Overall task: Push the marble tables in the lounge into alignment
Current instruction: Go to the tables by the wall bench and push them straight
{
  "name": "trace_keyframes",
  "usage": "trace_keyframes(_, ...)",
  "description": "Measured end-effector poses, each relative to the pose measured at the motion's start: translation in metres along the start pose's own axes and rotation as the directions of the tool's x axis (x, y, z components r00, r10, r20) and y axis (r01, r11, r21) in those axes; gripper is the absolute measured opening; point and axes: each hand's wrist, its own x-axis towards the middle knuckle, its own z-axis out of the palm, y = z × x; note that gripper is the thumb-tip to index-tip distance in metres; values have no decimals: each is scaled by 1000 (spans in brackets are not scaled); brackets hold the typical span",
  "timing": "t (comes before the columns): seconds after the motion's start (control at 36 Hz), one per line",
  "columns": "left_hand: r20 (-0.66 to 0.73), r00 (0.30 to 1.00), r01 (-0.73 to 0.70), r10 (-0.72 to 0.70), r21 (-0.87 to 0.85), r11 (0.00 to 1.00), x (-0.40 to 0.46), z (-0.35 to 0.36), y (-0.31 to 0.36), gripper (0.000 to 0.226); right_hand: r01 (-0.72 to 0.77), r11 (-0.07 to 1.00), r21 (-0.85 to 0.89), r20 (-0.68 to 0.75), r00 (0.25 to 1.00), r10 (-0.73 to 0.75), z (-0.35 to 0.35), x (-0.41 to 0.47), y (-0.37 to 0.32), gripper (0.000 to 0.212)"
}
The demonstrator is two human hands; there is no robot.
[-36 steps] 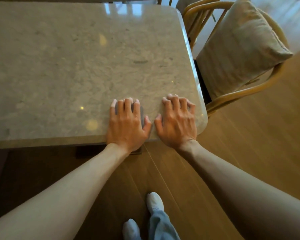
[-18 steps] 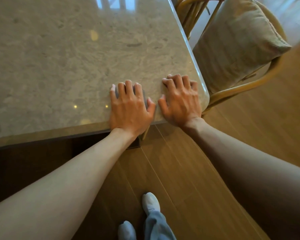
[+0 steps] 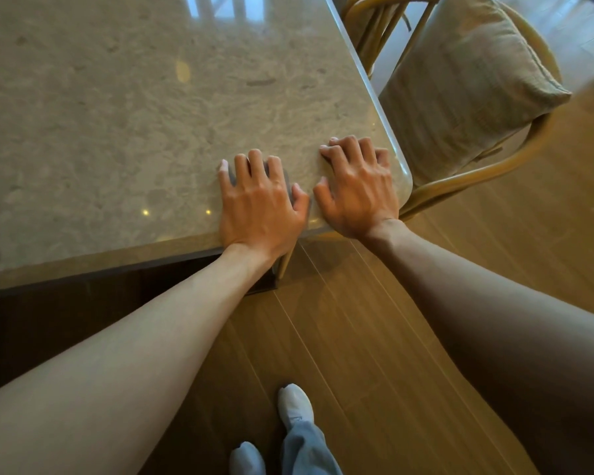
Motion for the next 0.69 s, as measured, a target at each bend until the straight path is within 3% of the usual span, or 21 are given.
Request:
trace_keyframes(0.33,-51,999,-1,0,-17,1000,5,8,4,49,5,1000,24,-13,1000,-4,3,4,8,51)
trace_keyframes(0.44,-26,1000,5,-6,-47,999,4,5,3,50,-20,999,27,50,999,18,-4,4,5,50)
trace_keyframes(0.58,73,994,-64,79,-194,979,6,-11,-20,53,-93,994,59,217,973,78,-21,12,-8,56)
trace_keyframes(0.69,157,977,-71,147,-410,909,-1,-43,-65,42,-99,988,118,228,971,70,-39,17,-47,55)
